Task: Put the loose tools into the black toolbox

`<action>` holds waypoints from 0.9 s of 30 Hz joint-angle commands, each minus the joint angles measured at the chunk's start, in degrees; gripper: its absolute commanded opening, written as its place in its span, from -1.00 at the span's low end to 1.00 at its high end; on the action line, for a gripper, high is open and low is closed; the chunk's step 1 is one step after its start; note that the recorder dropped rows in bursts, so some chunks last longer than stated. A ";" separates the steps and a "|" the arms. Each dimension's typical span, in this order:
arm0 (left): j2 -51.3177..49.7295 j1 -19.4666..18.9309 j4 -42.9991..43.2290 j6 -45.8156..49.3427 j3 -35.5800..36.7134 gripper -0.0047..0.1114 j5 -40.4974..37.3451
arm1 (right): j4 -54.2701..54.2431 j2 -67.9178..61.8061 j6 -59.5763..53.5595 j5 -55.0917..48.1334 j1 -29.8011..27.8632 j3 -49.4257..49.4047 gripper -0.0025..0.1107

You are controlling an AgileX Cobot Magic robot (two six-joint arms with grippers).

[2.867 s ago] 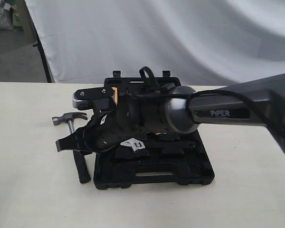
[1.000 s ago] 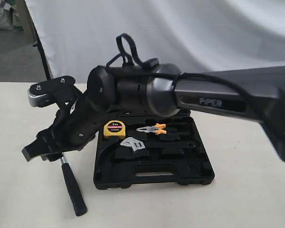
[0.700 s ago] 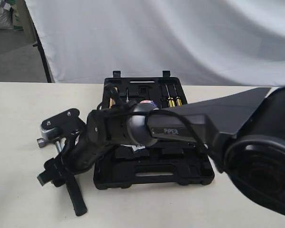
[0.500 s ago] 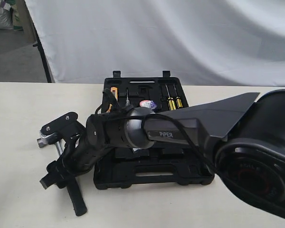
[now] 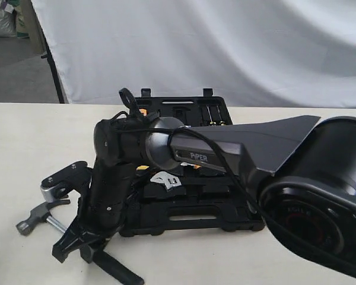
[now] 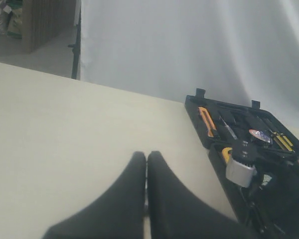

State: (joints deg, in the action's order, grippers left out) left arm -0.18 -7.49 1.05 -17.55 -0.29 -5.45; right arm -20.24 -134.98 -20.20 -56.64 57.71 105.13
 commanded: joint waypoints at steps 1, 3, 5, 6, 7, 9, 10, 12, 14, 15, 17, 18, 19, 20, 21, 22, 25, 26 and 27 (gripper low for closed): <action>0.18 -1.45 0.25 -0.27 -0.15 -0.91 0.41 | 0.72 -0.10 -0.10 -12.61 -0.11 0.70 -0.96; 0.18 -1.45 0.25 -0.27 -0.15 -0.91 0.41 | 1.02 -0.01 -0.10 -13.32 -0.11 0.70 -0.96; 0.18 -1.45 0.25 -0.27 -0.15 -0.91 0.41 | 1.58 0.25 0.05 -13.32 -0.11 0.45 -0.96; 0.18 -1.45 0.25 -0.27 -0.15 -0.91 0.41 | 1.58 0.77 0.21 -13.32 -0.11 -0.13 -0.96; 0.18 -1.45 0.25 -0.27 -0.15 -0.91 0.41 | 1.73 1.45 0.21 -13.32 -0.11 -0.86 -0.96; 0.18 -1.45 0.25 -0.27 -0.15 -0.91 0.41 | 1.73 3.14 0.21 -13.32 -0.11 -2.90 -0.96; 0.18 -1.45 0.25 -0.27 -0.15 -0.91 0.41 | 1.96 4.23 0.21 -13.32 -0.11 -4.34 -0.96; 0.18 -1.45 0.25 -0.27 -0.15 -0.91 0.41 | 2.73 6.58 -0.04 -13.32 -0.11 -7.66 -0.96; 0.18 -1.45 0.25 -0.27 -0.15 -0.91 0.41 | 2.90 8.68 -0.60 -13.32 -0.11 -11.14 -0.96; 0.18 -1.45 0.25 -0.27 -0.15 -0.91 0.41 | 3.19 9.80 -1.22 -13.32 -0.11 -13.06 -0.96; 0.18 -1.45 0.25 -0.27 -0.15 -0.91 0.41 | 4.30 11.90 -1.79 -13.32 -0.11 -16.73 -0.96; 0.18 -1.45 0.25 -0.27 -0.15 -0.91 0.41 | 4.95 12.68 -1.93 -13.32 -0.11 -18.12 -0.96; 0.18 -1.45 0.25 -0.27 -0.15 -0.91 0.41 | 5.55 13.57 -2.02 -13.32 -0.11 -19.79 -0.96; 0.18 -1.45 0.25 -0.27 -0.15 -0.91 0.41 | 5.68 14.38 -2.02 -13.32 -0.11 -21.38 -0.96; 0.18 -1.45 0.25 -0.27 -0.15 -0.91 0.41 | 5.78 15.04 -2.05 -13.32 -0.11 -22.60 -0.96; 0.18 -1.45 0.25 -0.27 -0.15 -0.91 0.41 | 6.03 15.67 -2.15 -13.32 -0.11 -23.99 -0.96; 0.18 -1.45 0.25 -0.27 -0.15 -0.91 0.41 | 7.31 16.26 -2.15 -13.32 -0.11 -26.59 -0.96; 0.18 -1.45 0.25 -0.27 -0.15 -0.91 0.41 | 7.32 16.26 -2.15 -13.32 -0.11 -26.83 -0.96; 0.18 -1.45 0.25 -0.27 -0.15 -0.91 0.41 | 7.32 16.13 -1.98 -13.32 -0.11 -26.97 -0.96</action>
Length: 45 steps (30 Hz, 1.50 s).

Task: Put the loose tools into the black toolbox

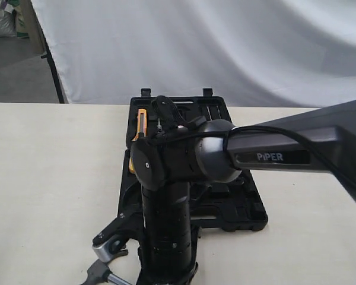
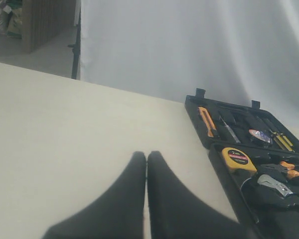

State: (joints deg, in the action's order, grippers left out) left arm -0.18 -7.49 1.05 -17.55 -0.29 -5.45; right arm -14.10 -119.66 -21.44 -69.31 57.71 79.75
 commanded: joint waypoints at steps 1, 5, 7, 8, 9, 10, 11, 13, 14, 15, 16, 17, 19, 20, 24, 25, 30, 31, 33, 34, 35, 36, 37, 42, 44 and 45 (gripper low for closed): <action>0.18 -1.45 0.25 -0.27 -0.15 -0.91 0.41 | 1.18 0.74 -0.69 -0.65 -0.11 -1.75 -0.96; 0.18 -1.45 0.25 -0.27 -0.15 -0.91 0.41 | 1.18 0.74 -0.69 -0.65 -0.11 -1.84 -0.96; 0.18 -1.45 0.25 -0.27 -0.15 -0.91 0.41 | 1.18 0.74 -0.69 -0.65 -0.11 -1.84 -0.96; 0.18 -1.45 0.25 -0.27 -0.15 -0.91 0.41 | 1.34 0.74 -0.69 -0.65 -0.11 -1.84 -0.96; 0.18 -1.45 0.25 -0.27 -0.15 -0.91 0.41 | 1.47 0.74 -0.69 -0.65 -0.11 -1.84 -0.96; 0.18 -1.45 0.25 -0.27 -0.15 -0.91 0.41 | 1.61 0.74 -0.69 -0.65 -0.11 -1.84 -0.96; 0.18 -1.45 0.25 -0.27 -0.15 -0.91 0.41 | 1.61 0.74 -0.69 -0.65 -0.11 -1.84 -0.96; 0.18 -1.45 0.25 -0.27 -0.15 -0.91 0.41 | 1.61 0.74 -0.69 -0.65 -0.11 -1.84 -0.96; 0.18 -1.45 0.25 -0.27 -0.15 -0.91 0.41 | 1.77 0.74 -0.69 -0.65 -0.11 -1.84 -0.96; 0.18 -1.45 0.25 -0.27 -0.15 -0.91 0.41 | 2.33 0.74 -0.33 -0.65 -0.11 -1.84 -0.96; 0.18 -1.45 0.25 -0.27 -0.15 -0.91 0.41 | 2.94 0.74 0.01 -0.65 -0.11 -1.84 -0.96; 0.18 -1.45 0.25 -0.27 -0.15 -0.91 0.41 | 3.90 0.74 0.81 -0.65 -0.11 -1.84 -0.96; 0.18 -1.45 0.25 -0.27 -0.15 -0.91 0.41 | 5.75 0.74 2.72 -0.65 -0.11 -1.84 -0.96; 0.18 -1.45 0.25 -0.27 -0.15 -0.91 0.41 | 6.58 0.74 3.47 -0.65 -0.11 -1.84 -0.96; 0.18 -1.45 0.25 -0.27 -0.15 -0.91 0.41 | 6.94 0.74 3.85 -0.65 -0.11 -1.84 -0.42; 0.18 -1.45 0.25 -0.27 -0.15 -0.91 0.41 | 6.94 0.74 4.25 -0.65 -0.11 -1.84 -0.23; 0.18 -1.45 0.25 -0.27 -0.15 -0.91 0.41 | 6.81 0.74 4.74 -0.65 -0.11 -1.73 0.49; 0.18 -1.45 0.25 -0.27 -0.15 -0.91 0.41 | 6.81 0.74 4.74 -0.65 -0.11 -1.73 0.49; 0.18 -1.45 0.25 -0.27 -0.15 -0.91 0.41 | 6.81 0.74 4.74 -0.65 -0.11 -1.73 0.48; 0.18 -1.45 0.25 -0.27 -0.15 -0.91 0.41 | 6.81 0.74 4.84 -0.65 -0.11 -1.73 0.48; 0.18 -1.45 0.25 -0.27 -0.15 -0.91 0.41 | 6.81 0.86 4.74 -0.65 -0.11 -1.73 0.48; 0.18 -1.45 0.25 -0.27 -0.15 -0.91 0.41 | 7.15 1.23 4.74 -0.65 -0.11 -1.38 0.48; 0.18 -1.45 0.25 -0.27 -0.15 -0.91 0.41 | 7.75 1.69 4.74 -0.65 -0.11 -0.98 0.48; 0.18 -1.45 0.25 -0.27 -0.15 -0.91 0.41 | 9.06 6.09 4.74 -0.65 -0.11 2.01 0.48; 0.18 -1.45 0.25 -0.27 -0.15 -0.91 0.41 | 9.06 7.22 4.74 -0.65 -0.11 3.15 0.48; 0.18 -1.45 0.25 -0.27 -0.15 -0.91 0.41 | 9.06 7.58 4.74 -0.65 -0.11 3.54 0.48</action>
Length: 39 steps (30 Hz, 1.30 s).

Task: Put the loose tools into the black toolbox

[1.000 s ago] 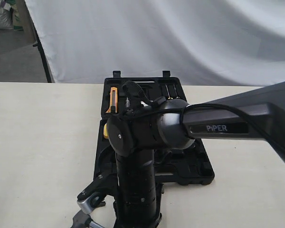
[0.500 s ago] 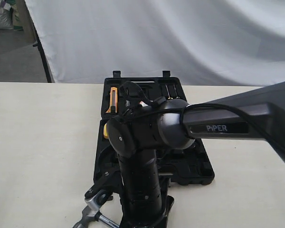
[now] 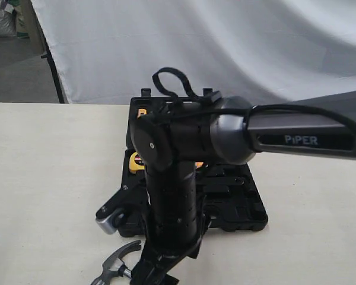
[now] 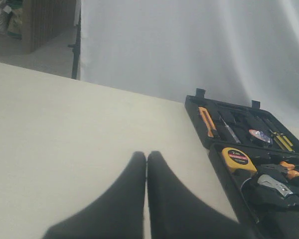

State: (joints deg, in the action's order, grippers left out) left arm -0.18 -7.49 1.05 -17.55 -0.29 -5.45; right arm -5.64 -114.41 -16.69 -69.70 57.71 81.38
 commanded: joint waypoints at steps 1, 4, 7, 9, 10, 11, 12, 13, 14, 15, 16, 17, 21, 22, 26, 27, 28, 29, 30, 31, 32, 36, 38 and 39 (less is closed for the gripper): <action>0.18 -1.45 0.25 -0.27 -0.15 -0.91 0.41 | 0.60 2.76 -0.01 -0.26 -0.11 2.34 0.48; 0.18 -1.45 0.25 -0.27 -0.15 -0.91 0.41 | -0.72 3.04 -0.01 -0.26 -0.11 2.94 0.48; 0.18 -1.45 0.25 -0.27 -0.15 -0.91 0.41 | -2.69 2.70 -0.01 4.48 -0.11 2.94 0.48; 0.18 -1.45 0.25 -0.27 -0.15 -0.91 0.41 | -3.52 2.32 -0.01 10.31 -0.11 2.94 0.48; 0.18 -1.45 0.25 -0.27 -0.15 -0.91 0.41 | -3.79 2.08 -0.01 12.54 -0.11 2.94 0.48; 0.18 -1.45 0.25 -0.27 -0.15 -0.91 0.41 | -3.92 1.66 -0.01 15.24 -0.11 2.94 0.48; 0.18 -1.45 0.25 -0.27 -0.15 -0.91 0.41 | -4.36 1.35 -0.01 17.84 -0.11 2.94 0.48; 0.18 -1.45 0.25 -0.27 -0.15 -0.91 0.41 | -4.35 0.87 -0.01 19.75 -0.11 2.94 0.48; 0.18 -1.45 0.25 -0.27 -0.15 -0.91 0.41 | -4.60 0.59 -0.01 22.08 -0.11 2.94 0.48; 0.18 -1.45 0.25 -0.27 -0.15 -0.91 0.41 | -4.60 -0.02 -0.01 23.95 -0.11 2.94 0.48; 0.18 -1.45 0.25 -0.27 -0.15 -0.91 0.41 | -4.93 -0.48 -0.01 25.18 -0.11 2.94 0.48; 0.18 -1.45 0.25 -0.27 -0.15 -0.91 0.41 | -4.93 -0.75 0.14 25.75 -0.11 2.94 0.48; 0.18 -1.45 0.25 -0.27 -0.15 -0.91 0.41 | -5.56 -1.69 0.99 25.90 -0.11 2.94 0.48; 0.18 -1.45 0.25 -0.27 -0.15 -0.91 0.41 | -5.22 -1.69 0.83 25.56 -0.11 2.94 0.48; 0.18 -1.45 0.25 -0.27 -0.15 -0.91 0.41 | -5.16 -1.69 -2.08 21.39 -0.11 2.94 0.48; 0.18 -1.45 0.25 -0.27 -0.15 -0.91 0.41 | -5.16 -1.69 -2.32 19.99 -0.11 2.94 0.48; 0.18 -1.45 0.25 -0.27 -0.15 -0.91 0.41 | -5.16 -1.69 -2.57 19.14 -0.11 2.81 0.48; 0.18 -1.45 0.25 -0.27 -0.15 -0.91 0.41 | -5.16 -1.69 -2.57 18.44 -0.11 2.55 0.48; 0.18 -1.45 0.25 -0.27 -0.15 -0.91 0.41 | -5.16 -1.69 -2.57 18.03 -0.11 2.45 0.48; 0.18 -1.45 0.25 -0.27 -0.15 -0.91 0.41 | -5.16 -1.69 -2.57 17.90 -0.11 2.20 0.48; 0.18 -1.45 0.25 -0.27 -0.15 -0.91 0.41 | -5.16 -1.69 -2.71 18.45 -0.11 1.66 0.48; 0.18 -1.45 0.25 -0.27 -0.15 -0.91 0.41 | -5.16 -1.79 -3.31 19.97 -0.11 0.19 0.48; 0.18 -1.45 0.25 -0.27 -0.15 -0.91 0.41 | -5.16 -1.79 -3.31 21.77 -0.11 -1.04 0.48; 0.18 -1.45 0.25 -0.27 -0.15 -0.91 0.41 | -5.16 -1.79 -3.55 22.37 -0.11 -1.65 0.48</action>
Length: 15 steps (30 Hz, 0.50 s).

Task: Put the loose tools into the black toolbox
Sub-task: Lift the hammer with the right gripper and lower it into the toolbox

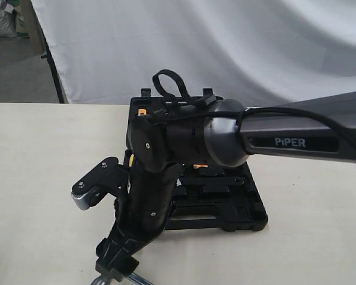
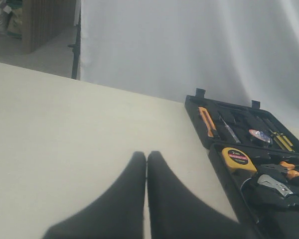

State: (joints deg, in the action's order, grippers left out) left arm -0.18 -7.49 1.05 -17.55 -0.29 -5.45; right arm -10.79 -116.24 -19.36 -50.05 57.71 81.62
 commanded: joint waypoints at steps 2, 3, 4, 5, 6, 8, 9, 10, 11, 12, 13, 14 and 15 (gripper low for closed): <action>0.18 -1.45 0.25 -0.27 -0.15 -0.91 0.41 | 0.00 0.03 -1.35 4.49 -0.11 -3.29 0.48; 0.18 -1.45 0.25 -0.27 -0.15 -0.91 0.41 | 0.00 0.03 -1.47 5.00 -0.11 -3.82 0.48; 0.18 -1.45 0.25 -0.27 -0.15 -0.91 0.41 | 0.00 0.03 -1.47 5.54 -0.11 -4.43 0.48; 0.18 -1.45 0.25 -0.27 -0.15 -0.91 0.41 | 0.00 0.03 -1.47 6.33 -0.11 -5.08 0.48; 0.18 -1.45 0.25 -0.27 -0.15 -0.91 0.41 | 0.00 0.03 -1.57 7.74 -0.11 -6.00 0.48; 0.18 -1.45 0.25 -0.27 -0.15 -0.91 0.41 | 0.00 -0.60 -1.68 9.88 -0.11 -6.95 0.48; 0.18 -1.45 0.25 -0.27 -0.15 -0.91 0.41 | -0.11 -1.21 -1.68 10.17 -0.11 -7.05 0.48; 0.18 -1.45 0.25 -0.27 -0.15 -0.91 0.41 | -0.36 -2.35 -1.68 10.65 -0.11 -7.05 0.48; 0.18 -1.45 0.25 -0.27 -0.15 -0.91 0.41 | -0.36 -3.06 -1.68 10.79 -0.11 -7.05 0.48; 0.18 -1.45 0.25 -0.27 -0.15 -0.91 0.41 | -0.36 -4.25 -2.63 10.90 -0.11 -7.05 0.48; 0.18 -1.45 0.25 -0.27 -0.15 -0.91 0.41 | -0.40 -4.79 -2.91 10.77 -0.11 -7.05 0.44; 0.18 -1.45 0.25 -0.27 -0.15 -0.91 0.41 | -0.40 -5.32 -2.92 10.60 -0.11 -7.05 0.24; 0.18 -1.45 0.25 -0.27 -0.15 -0.91 0.41 | -0.65 -5.48 -2.92 10.60 -0.11 -7.05 -0.03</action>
State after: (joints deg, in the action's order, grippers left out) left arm -0.18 -7.49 1.05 -17.55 -0.29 -5.45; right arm -10.79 -119.59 -21.83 -38.88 57.71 75.15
